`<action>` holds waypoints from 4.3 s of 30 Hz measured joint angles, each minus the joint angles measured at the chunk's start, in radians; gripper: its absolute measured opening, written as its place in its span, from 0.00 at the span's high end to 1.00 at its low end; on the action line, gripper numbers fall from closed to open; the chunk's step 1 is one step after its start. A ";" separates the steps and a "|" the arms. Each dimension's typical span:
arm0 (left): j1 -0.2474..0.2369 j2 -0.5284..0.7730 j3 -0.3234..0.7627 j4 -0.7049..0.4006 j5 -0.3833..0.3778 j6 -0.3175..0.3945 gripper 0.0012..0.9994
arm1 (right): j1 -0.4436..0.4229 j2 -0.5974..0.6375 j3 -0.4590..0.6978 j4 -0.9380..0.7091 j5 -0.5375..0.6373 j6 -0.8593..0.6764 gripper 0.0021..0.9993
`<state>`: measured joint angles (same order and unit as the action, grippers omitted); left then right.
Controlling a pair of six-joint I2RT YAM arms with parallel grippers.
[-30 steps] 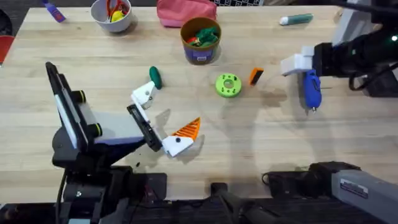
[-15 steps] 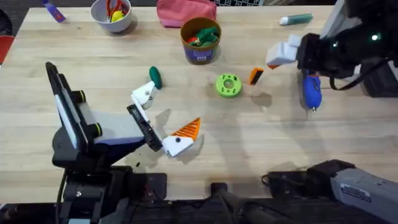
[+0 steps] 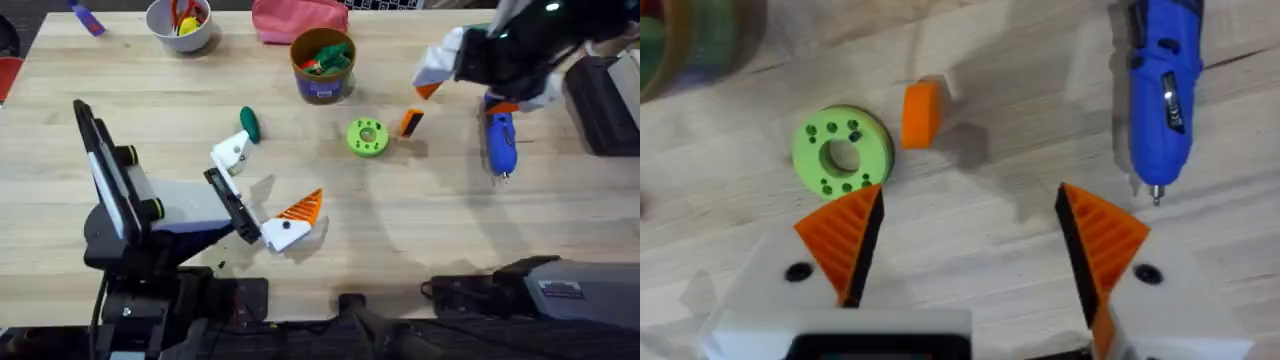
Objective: Pick up the gripper from the table and insert it into the empty holder that is missing its gripper. Then pick up a screw, insert it into the mounting hole, and use the screwdriver to tighten it. Finally, clean up the table by picking up the vegetable and placing it into the bucket.
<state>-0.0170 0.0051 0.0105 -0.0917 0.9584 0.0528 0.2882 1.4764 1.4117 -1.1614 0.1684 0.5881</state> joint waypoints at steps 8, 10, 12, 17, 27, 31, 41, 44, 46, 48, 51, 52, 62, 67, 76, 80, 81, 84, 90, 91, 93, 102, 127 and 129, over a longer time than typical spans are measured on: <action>0.000 0.000 0.000 0.000 0.000 0.000 0.01 | 0.004 0.156 0.000 0.083 -0.039 0.016 0.01; 0.000 0.000 0.000 0.000 0.000 0.000 0.01 | 0.004 0.191 0.000 0.083 -0.047 0.018 0.01; 0.000 0.000 0.000 0.000 0.000 0.000 0.01 | 0.004 0.225 0.000 0.082 -0.054 0.018 0.01; 0.000 0.000 0.000 0.000 0.000 0.000 0.01 | 0.004 0.299 0.000 0.098 -0.058 0.006 0.01; 0.000 0.000 0.000 0.000 0.000 0.000 0.01 | 0.003 0.322 0.000 0.148 -0.061 -0.036 0.14; 0.000 0.000 0.000 0.000 0.000 0.000 0.01 | 0.003 0.322 0.000 0.149 -0.061 -0.040 0.24; 0.000 0.000 0.000 0.000 0.000 0.000 0.01 | 0.003 0.322 0.000 0.163 -0.081 -0.043 0.99; 0.000 0.000 0.000 0.000 0.000 0.000 0.01 | 0.003 0.322 0.000 0.171 -0.084 -0.045 0.99; 0.000 0.000 0.000 0.000 0.000 0.000 0.01 | 0.003 0.322 0.000 0.174 -0.084 -0.045 0.99; 0.000 0.000 0.000 0.000 0.000 0.000 0.01 | 0.003 0.322 0.000 0.174 -0.084 -0.045 0.99; 0.000 0.000 0.000 0.000 0.000 0.000 0.01 | 0.003 0.321 0.000 0.172 -0.085 -0.046 0.99; 0.000 0.000 0.000 0.000 0.000 0.000 0.01 | 0.003 0.320 0.000 0.169 -0.087 -0.046 0.99; 0.000 0.000 0.000 0.000 0.000 0.000 0.01 | 0.004 0.167 0.000 0.132 -0.087 -0.046 0.99; 0.000 0.000 0.000 0.000 0.000 0.000 0.01 | 0.013 0.034 0.000 0.130 -0.087 -0.046 0.99; 0.000 0.000 0.000 0.000 0.000 0.000 0.01 | 0.038 -0.153 -0.008 0.170 -0.090 -0.042 0.99; 0.000 0.000 0.000 0.000 0.000 0.000 0.01 | 0.046 -0.248 -0.106 0.312 -0.152 -0.042 0.99; 0.000 0.000 0.000 0.000 0.000 0.000 0.01 | 0.046 -0.272 -0.143 0.351 -0.178 -0.042 0.99; 0.000 0.000 0.000 0.000 0.000 0.000 0.01 | 0.045 -0.338 -0.259 0.469 -0.273 -0.043 0.99; 0.000 0.000 0.000 0.000 0.000 0.000 0.01 | 0.046 -0.428 -0.526 0.849 -0.565 -0.044 0.99; 0.000 0.000 0.000 0.000 0.000 0.000 0.01 | 0.045 -0.436 -0.567 0.915 -0.614 -0.037 0.99; 0.000 0.000 0.000 0.000 0.000 0.000 0.01 | 0.046 -0.447 -0.652 1.054 -0.712 -0.006 0.99; 0.000 0.000 0.000 0.000 0.000 0.000 0.01 | 0.046 -0.449 -0.931 1.539 -0.985 0.211 0.99; 0.000 0.000 0.000 0.000 0.003 0.000 0.01 | 0.046 -0.077 -0.950 1.779 -1.429 0.400 0.99; 0.000 0.000 0.000 0.000 0.003 0.000 0.01 | 0.046 -0.030 -0.919 1.779 -1.462 0.400 0.99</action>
<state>-0.0170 0.0051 0.0105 -0.0921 0.9619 0.0528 0.3340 1.4463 0.4923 0.6180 -1.2940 0.9884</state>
